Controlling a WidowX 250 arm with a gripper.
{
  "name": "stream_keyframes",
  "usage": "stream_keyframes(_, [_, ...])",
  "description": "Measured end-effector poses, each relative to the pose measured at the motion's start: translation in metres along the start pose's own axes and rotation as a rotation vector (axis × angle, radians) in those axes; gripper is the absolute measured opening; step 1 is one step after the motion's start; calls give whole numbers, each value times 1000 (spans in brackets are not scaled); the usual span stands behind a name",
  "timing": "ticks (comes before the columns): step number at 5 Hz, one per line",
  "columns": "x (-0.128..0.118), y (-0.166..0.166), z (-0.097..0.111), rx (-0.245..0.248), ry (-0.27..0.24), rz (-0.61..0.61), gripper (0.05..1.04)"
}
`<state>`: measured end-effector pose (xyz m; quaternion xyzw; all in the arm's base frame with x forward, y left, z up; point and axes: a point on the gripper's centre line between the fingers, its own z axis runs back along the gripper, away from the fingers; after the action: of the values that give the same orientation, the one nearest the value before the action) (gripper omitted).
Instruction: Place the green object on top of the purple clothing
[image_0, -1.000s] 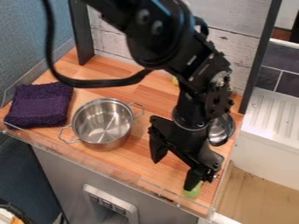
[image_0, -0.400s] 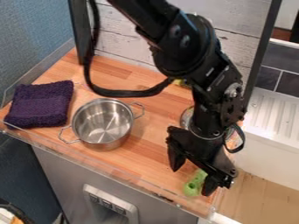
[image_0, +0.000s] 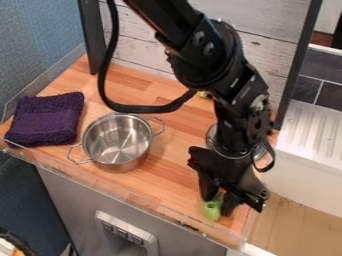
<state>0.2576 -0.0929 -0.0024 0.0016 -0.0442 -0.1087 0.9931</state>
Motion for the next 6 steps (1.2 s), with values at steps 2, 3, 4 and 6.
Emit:
stream_keyframes(2, [-6,10,3,-10,30,-4,325])
stream_keyframes(3, [-2,22,26,-11,-11,-16,325])
stream_keyframes(4, [-1,40,60,-3,-63,-41,325])
stream_keyframes(6, [-29,121,109,84,-96,-99,325])
